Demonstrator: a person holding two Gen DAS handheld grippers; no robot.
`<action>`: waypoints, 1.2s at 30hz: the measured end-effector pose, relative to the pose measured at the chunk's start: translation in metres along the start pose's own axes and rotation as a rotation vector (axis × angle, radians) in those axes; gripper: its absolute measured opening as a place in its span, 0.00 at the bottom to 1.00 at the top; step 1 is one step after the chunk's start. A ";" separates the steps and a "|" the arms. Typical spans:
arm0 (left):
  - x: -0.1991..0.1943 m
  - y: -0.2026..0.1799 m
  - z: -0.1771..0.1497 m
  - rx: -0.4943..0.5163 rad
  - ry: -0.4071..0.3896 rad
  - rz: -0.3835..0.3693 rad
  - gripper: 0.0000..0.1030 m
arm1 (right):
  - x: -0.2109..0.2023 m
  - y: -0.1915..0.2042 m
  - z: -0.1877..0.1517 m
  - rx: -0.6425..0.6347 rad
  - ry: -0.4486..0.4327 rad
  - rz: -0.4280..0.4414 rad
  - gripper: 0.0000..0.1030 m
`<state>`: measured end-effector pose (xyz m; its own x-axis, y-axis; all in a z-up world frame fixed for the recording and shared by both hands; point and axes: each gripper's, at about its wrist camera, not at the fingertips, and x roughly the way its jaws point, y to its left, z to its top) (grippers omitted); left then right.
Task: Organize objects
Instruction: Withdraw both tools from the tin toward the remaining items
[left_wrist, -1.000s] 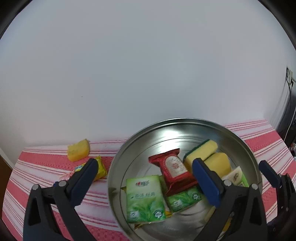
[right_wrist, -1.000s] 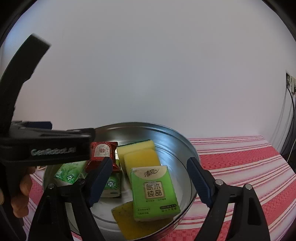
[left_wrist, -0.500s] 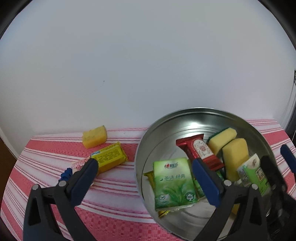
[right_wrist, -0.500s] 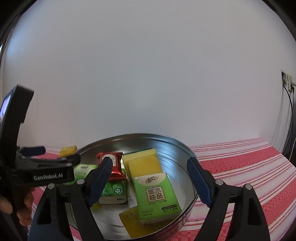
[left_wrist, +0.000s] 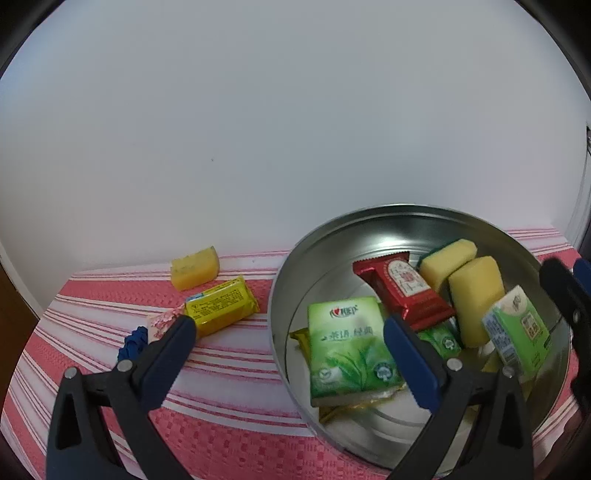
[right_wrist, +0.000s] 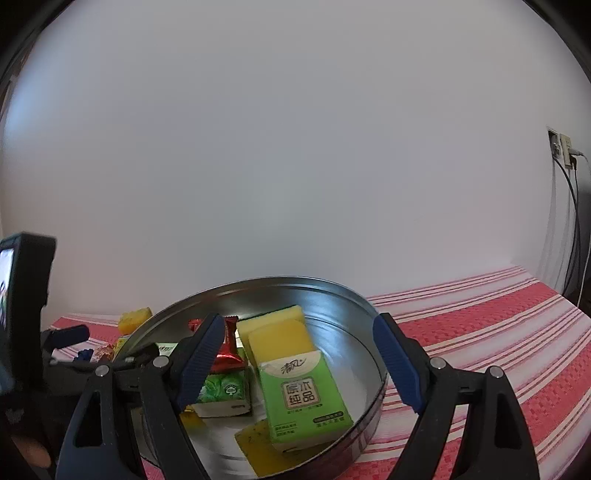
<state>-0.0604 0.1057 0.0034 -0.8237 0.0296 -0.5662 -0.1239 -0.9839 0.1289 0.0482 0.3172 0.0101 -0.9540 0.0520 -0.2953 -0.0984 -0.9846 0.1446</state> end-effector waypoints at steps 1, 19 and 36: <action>-0.002 -0.001 -0.002 0.006 -0.013 0.006 1.00 | 0.001 -0.001 -0.001 0.002 -0.002 -0.004 0.82; 0.001 0.033 -0.016 0.036 -0.070 0.029 1.00 | -0.009 -0.008 -0.004 0.053 -0.015 -0.067 0.82; -0.003 0.076 -0.023 -0.015 -0.066 0.006 1.00 | -0.050 0.043 -0.018 0.035 -0.057 -0.067 0.82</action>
<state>-0.0543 0.0269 -0.0041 -0.8592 0.0352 -0.5104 -0.1114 -0.9866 0.1196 0.0965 0.2692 0.0142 -0.9595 0.1280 -0.2509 -0.1714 -0.9722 0.1593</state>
